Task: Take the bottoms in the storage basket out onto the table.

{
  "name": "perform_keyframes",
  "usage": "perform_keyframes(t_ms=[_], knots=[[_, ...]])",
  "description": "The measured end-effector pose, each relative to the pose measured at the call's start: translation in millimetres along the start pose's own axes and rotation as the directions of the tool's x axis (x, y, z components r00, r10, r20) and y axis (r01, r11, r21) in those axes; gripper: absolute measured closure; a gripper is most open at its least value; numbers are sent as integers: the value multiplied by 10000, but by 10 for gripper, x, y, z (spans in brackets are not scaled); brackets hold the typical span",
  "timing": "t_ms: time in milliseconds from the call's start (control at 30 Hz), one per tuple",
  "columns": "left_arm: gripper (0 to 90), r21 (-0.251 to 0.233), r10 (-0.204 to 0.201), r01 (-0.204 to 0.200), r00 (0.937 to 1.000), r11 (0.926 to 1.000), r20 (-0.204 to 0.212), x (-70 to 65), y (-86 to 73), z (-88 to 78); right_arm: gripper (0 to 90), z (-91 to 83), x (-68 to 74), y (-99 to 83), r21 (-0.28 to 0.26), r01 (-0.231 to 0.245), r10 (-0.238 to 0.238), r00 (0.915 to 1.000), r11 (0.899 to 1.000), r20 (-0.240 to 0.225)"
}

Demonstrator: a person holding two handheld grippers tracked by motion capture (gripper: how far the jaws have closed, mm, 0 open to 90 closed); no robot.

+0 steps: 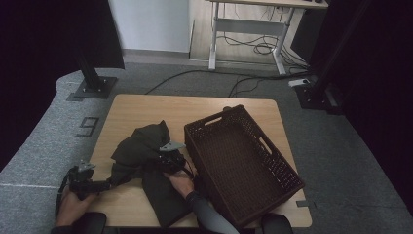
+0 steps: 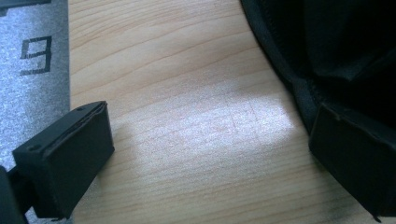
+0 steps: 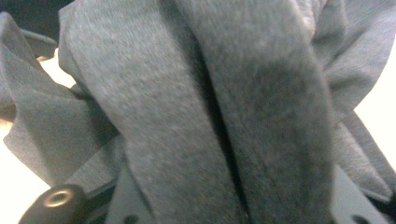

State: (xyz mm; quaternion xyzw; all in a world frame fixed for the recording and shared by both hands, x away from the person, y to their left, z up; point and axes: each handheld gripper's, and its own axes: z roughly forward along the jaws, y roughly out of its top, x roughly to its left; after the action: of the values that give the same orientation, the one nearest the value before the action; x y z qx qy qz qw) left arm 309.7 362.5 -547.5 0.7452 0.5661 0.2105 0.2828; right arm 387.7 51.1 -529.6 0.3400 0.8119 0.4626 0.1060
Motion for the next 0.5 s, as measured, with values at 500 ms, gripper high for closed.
perform_keyframes(t_ms=[500], knots=[[0,2,-12,12,10000,10000,-18,-1,2,2,232,34,45,30,516,314,-307,9994,9982,-145]])
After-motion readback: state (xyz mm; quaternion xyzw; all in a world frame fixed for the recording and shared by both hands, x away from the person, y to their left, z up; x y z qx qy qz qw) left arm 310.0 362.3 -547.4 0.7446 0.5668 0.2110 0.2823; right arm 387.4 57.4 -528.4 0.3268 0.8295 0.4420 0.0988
